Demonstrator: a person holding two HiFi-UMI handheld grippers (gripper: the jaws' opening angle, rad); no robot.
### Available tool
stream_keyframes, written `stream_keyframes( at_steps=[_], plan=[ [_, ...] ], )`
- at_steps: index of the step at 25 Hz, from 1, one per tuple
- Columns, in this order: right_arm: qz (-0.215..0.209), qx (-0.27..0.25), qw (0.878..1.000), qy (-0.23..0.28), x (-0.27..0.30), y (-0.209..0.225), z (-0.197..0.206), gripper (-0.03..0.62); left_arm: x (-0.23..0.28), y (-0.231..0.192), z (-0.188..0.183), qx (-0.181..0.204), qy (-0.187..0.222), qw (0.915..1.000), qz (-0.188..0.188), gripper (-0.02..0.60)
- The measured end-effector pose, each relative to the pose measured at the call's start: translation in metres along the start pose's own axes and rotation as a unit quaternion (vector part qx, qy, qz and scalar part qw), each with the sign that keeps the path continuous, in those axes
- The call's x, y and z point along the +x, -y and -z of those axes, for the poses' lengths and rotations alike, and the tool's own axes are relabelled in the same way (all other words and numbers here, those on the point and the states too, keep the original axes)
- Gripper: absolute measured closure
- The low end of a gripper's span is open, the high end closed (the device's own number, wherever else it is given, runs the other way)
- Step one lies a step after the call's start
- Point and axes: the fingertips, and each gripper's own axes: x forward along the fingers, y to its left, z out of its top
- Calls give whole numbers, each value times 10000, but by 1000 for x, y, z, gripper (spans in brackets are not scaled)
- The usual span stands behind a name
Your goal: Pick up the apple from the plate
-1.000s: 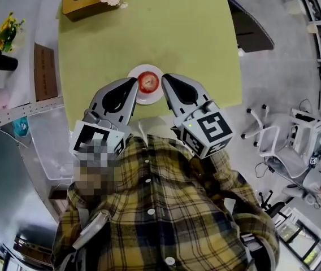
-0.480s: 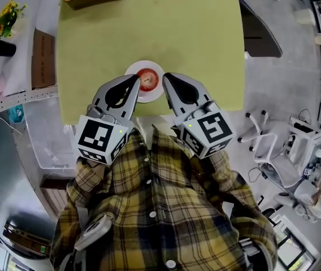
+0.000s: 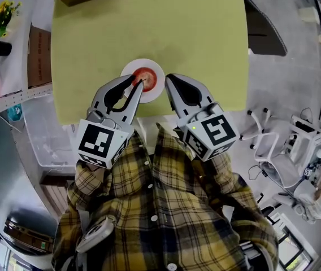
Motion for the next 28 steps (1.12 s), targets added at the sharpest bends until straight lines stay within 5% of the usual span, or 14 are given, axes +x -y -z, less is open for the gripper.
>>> stream_keyframes(
  at_steps=[16, 28],
  plan=[
    [38, 89, 10000, -20, -2, 14, 2, 597, 14, 11, 12, -104, -220, 9996, 142, 262],
    [92, 158, 9997, -136, 2, 24, 12, 597, 33, 2, 42, -81, -600, 9981, 89, 255]
  ],
)
